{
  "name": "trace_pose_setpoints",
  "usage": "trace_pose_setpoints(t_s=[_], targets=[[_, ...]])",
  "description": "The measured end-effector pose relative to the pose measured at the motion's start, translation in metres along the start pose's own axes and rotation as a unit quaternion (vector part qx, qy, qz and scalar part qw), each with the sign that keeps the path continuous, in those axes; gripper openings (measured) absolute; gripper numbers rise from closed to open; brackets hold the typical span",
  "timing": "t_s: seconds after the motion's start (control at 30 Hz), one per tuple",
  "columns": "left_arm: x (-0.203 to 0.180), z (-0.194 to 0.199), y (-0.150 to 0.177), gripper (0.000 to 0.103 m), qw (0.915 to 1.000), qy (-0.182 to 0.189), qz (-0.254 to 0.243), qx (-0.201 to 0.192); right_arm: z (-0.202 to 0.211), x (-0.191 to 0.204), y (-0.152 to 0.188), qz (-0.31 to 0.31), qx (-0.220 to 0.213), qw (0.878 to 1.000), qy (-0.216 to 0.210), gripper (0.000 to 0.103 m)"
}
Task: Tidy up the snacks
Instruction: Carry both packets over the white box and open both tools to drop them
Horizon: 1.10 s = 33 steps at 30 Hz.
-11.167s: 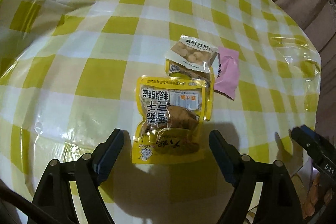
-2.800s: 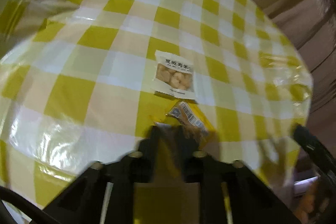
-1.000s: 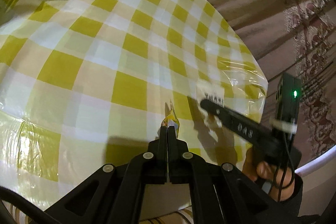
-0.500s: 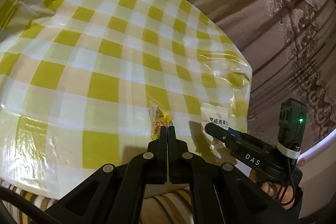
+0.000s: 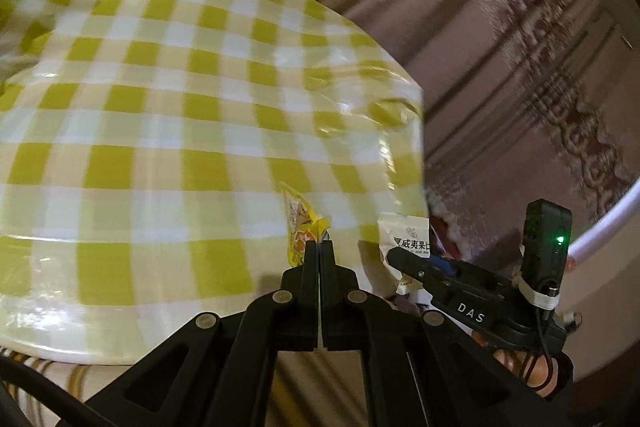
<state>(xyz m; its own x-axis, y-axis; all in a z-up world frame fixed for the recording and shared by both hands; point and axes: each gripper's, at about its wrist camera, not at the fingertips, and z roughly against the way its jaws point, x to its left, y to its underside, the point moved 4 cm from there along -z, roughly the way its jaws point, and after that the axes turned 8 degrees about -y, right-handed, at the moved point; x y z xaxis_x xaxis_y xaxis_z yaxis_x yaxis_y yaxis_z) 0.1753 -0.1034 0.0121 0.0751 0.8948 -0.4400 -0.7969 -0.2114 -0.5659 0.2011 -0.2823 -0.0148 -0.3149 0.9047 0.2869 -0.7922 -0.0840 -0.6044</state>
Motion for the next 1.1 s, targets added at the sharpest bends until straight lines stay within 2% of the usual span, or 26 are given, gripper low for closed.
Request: trace_pose_setpoints(t_s=[0.27, 0.6, 0.93, 1.1], targets=[[-0.074, -0.021, 0.013, 0.0, 0.9966, 0.042, -0.064, 0.03, 0.047, -0.064, 0.027, -0.047, -0.013, 0.997, 0.052, 0.03], [-0.167, -0.054, 0.046, 0.0, 0.9814, 0.098, -0.139, 0.088, 0.096, -0.131, 0.07, -0.104, -0.013, 0.988, 0.113, 0.03], [-0.223, -0.086, 0.088, 0.0, 0.9621, 0.11, -0.197, 0.153, 0.126, -0.179, 0.108, -0.154, -0.006, 0.974, 0.166, 0.032], [-0.225, -0.102, 0.099, 0.003, 0.9603, 0.085, -0.193, 0.183, 0.134, -0.189, 0.12, -0.17, -0.006, 0.968, 0.184, 0.036]])
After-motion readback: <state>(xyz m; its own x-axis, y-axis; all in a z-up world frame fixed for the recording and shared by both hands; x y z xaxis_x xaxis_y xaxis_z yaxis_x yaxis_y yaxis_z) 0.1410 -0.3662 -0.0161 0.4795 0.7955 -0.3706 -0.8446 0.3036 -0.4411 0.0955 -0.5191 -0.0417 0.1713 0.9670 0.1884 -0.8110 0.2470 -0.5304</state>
